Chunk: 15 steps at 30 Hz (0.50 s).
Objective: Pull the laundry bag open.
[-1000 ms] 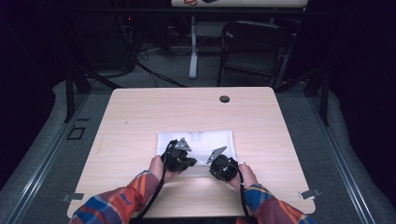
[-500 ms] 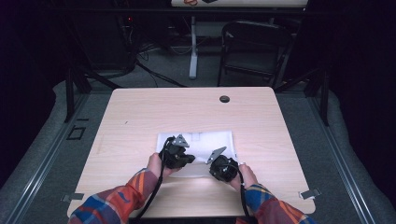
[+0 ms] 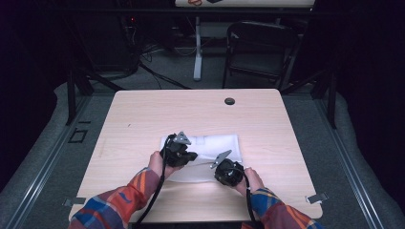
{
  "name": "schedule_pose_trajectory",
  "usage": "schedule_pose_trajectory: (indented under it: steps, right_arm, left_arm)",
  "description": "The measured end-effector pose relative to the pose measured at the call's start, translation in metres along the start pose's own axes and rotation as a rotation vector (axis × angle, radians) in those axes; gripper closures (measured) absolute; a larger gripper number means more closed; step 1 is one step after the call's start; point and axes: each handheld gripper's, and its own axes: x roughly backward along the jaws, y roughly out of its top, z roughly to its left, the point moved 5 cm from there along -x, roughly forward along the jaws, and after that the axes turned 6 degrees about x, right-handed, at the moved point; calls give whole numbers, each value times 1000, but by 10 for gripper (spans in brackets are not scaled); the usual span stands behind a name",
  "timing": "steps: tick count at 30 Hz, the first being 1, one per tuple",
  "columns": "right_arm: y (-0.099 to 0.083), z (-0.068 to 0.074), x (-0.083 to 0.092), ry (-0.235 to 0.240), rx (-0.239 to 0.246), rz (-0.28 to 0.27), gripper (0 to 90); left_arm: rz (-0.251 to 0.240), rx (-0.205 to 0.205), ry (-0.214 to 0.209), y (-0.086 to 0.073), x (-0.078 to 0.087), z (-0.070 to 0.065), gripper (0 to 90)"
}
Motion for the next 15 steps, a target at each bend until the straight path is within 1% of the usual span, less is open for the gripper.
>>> schedule_pose_trajectory:
  steps: [1,2,4,9,11,15]
  right_arm:
    - [0,0,0,4,-1,3,900]
    - [0,0,0,4,-1,4,900]
    - [0,1,1,3,-4,5,900]
    - [0,1,1,11,-1,10,900]
    - [0,1,1,13,0,9,900]
    - [-1,1,1,20,-1,12,900]
  left_arm:
    - [-4,1,5,1,0,1,890]
    - [0,-10,10,3,1,2,890]
    - [-2,-9,18,6,3,3,890]
    - [2,-23,36,15,9,8,891]
    - [1,-32,51,19,11,10,891]
    - [-2,-43,68,27,14,12,891]
